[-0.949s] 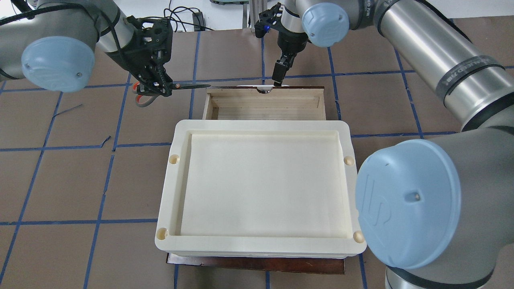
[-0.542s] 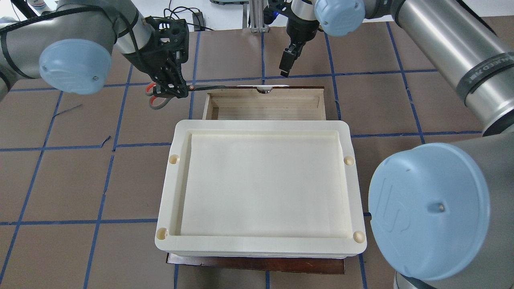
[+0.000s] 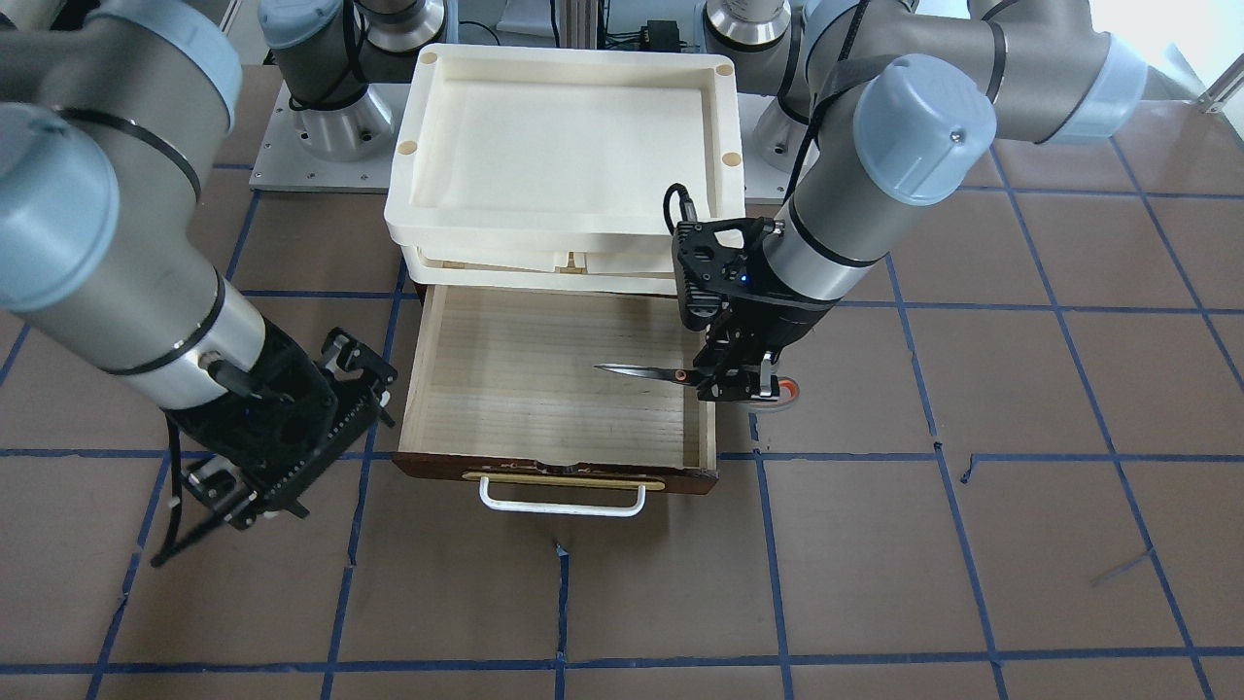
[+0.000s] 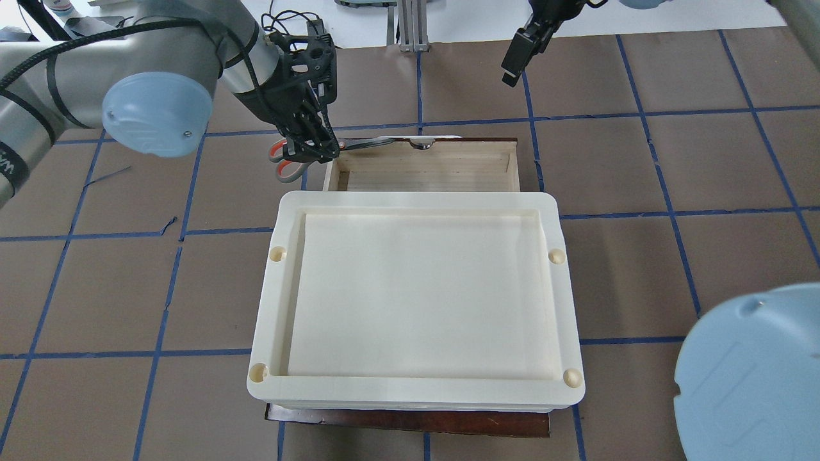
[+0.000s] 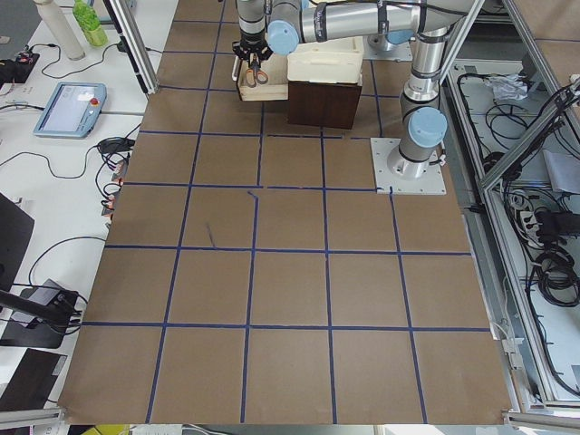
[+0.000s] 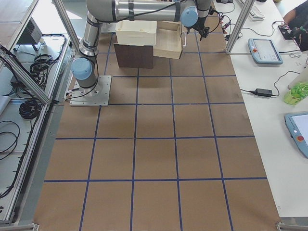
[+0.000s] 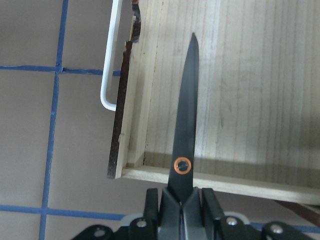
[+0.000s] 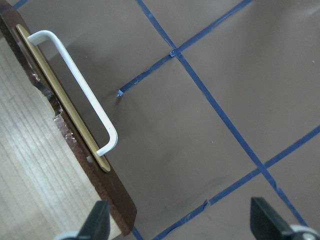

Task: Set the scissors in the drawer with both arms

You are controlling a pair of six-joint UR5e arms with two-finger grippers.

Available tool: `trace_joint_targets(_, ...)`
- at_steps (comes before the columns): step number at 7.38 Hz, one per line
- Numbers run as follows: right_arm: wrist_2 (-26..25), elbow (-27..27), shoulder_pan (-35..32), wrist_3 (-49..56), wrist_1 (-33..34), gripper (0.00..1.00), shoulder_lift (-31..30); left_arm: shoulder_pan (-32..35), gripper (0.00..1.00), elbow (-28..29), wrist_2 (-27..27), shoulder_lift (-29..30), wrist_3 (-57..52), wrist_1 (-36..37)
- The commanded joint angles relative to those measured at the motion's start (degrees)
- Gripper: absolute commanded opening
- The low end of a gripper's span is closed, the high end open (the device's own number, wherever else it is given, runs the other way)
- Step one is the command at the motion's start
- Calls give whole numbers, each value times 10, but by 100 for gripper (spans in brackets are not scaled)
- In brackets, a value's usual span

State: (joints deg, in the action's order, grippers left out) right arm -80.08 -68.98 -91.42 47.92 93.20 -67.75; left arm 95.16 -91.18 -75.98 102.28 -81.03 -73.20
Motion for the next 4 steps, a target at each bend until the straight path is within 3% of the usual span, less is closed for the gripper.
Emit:
trace_joint_targets(1, -4, -101, 28, -98, -19, 100, -109, 45, 19, 8, -2, 28, 51, 27)
trace_joint_targets(2, -19, -129, 36, -134, -19, 100, -147, 61, 20, 16, -4, 40, 73, 27)
trace_joint_targets(4, -52, -128, 39, -253, -40, 100, -163, 74, 20, 17, -3, 56, 74, 28)
